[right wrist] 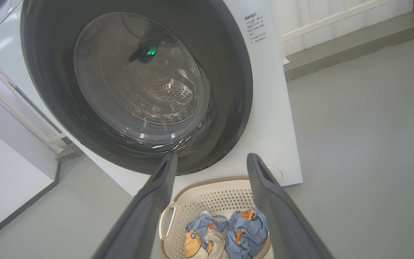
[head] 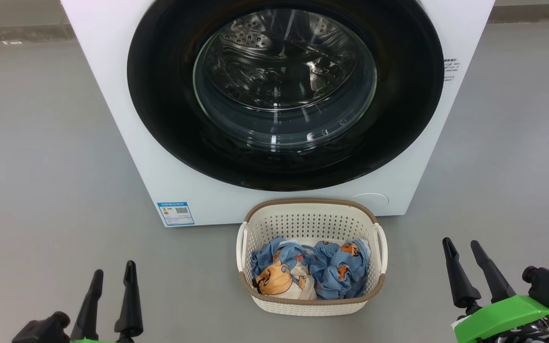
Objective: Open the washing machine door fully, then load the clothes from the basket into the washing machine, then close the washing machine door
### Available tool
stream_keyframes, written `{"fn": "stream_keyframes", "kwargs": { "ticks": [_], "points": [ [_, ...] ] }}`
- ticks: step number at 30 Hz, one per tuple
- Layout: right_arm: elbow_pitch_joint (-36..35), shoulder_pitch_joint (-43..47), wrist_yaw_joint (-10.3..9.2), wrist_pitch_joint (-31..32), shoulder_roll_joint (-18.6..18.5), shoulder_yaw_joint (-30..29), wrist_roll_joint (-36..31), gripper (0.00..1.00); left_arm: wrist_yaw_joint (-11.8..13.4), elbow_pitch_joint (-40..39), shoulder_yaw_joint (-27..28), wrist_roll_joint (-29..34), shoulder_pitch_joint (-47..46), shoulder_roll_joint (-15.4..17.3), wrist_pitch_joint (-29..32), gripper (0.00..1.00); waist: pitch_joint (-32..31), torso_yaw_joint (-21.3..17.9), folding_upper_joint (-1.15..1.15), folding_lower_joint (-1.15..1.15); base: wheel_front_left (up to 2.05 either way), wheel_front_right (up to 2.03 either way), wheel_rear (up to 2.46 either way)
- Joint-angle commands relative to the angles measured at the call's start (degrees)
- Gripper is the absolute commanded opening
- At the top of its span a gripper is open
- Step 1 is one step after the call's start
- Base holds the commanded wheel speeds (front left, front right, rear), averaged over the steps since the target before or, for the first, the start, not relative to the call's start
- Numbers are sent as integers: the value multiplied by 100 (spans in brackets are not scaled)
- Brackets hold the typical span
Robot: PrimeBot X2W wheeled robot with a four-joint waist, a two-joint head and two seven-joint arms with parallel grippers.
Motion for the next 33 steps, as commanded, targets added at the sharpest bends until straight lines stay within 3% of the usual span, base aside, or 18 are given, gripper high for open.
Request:
{"fn": "stream_keyframes", "kwargs": {
  "ticks": [1,26,33],
  "points": [
    [-139,-201,28,-89,-83,59,-258,100,-46,-199,123,244,-242,57,-86,100,8,4,0,0,0,0,0],
    [-139,-98,33,-316,-3,-194,-1705,100,-85,-240,150,1841,-280,67,-450,100,-34,31,0,0,0,0,0],
    [-134,-52,33,-324,28,-244,-1746,100,-87,-191,184,1849,-282,71,-462,100,-46,3,0,0,0,0,0]
  ]
}}
